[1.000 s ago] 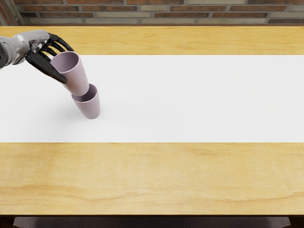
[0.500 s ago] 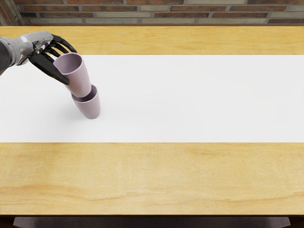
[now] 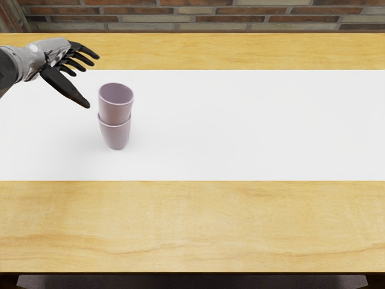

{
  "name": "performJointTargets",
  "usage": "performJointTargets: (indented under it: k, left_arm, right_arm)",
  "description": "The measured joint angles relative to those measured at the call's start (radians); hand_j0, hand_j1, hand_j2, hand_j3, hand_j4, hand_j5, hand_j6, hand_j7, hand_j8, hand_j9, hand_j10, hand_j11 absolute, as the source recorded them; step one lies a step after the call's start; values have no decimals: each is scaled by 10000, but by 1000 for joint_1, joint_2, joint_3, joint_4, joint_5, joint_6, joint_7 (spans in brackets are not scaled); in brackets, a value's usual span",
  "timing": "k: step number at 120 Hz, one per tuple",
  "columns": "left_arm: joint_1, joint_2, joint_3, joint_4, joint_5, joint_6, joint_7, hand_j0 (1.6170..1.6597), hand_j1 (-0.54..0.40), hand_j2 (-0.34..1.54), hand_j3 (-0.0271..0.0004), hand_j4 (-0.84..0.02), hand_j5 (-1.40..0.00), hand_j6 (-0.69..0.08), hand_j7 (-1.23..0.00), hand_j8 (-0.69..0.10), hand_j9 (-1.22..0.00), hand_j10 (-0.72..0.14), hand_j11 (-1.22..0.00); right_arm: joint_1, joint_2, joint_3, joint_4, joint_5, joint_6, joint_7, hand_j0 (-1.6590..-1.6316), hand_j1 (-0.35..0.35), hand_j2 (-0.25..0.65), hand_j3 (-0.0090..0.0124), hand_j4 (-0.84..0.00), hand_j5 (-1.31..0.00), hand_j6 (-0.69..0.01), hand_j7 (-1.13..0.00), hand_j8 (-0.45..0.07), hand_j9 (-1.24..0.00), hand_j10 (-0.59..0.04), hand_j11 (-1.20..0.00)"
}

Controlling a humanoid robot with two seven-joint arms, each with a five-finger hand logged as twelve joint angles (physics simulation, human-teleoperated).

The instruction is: Pick up cup and place in cup with left hand

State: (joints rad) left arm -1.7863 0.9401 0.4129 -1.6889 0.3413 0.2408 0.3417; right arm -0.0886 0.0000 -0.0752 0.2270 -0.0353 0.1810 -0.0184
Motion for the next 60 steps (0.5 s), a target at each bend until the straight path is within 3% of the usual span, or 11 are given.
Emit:
performJointTargets:
  k: [14,29,39,50,60]
  left_arm:
    - [16,2,-2,0,1,0,-2,16579,415,555,0,-2624,-3441,-2604,-3441,-2635,-3439,-2659,-3438]
    - [16,4,-21,6,1,-10,-5,16580,1761,321,0,-1495,-1944,-1489,-1943,-1505,-1941,-1514,-1940]
    - [24,69,-64,19,-5,-14,-5,16580,2330,221,0,-1018,-1311,-1018,-1310,-1028,-1308,-1030,-1306]
    - [85,134,-125,26,-14,-27,-5,16580,2740,150,0,-678,-857,-683,-855,-689,-853,-686,-852]
    - [143,150,-179,37,-18,-97,-4,16580,2987,106,0,-473,-583,-480,-581,-484,-579,-479,-577]
  right_arm:
    - [0,0,0,0,0,0,0,-16581,-3309,-32,0,-148,-195,-147,-195,-148,-195,-149,-195]
    - [0,0,0,0,0,0,0,-16581,-3309,-32,0,-149,-195,-147,-195,-148,-195,-149,-195]
    - [0,0,0,0,0,0,0,-16581,-3310,-32,0,-149,-195,-148,-195,-149,-195,-149,-195]
    - [0,0,0,0,0,0,0,-16581,-3309,-32,0,-148,-195,-147,-195,-148,-195,-148,-195]
    - [0,0,0,0,0,0,0,-16581,-3309,-32,0,-148,-195,-146,-195,-147,-195,-148,-195]
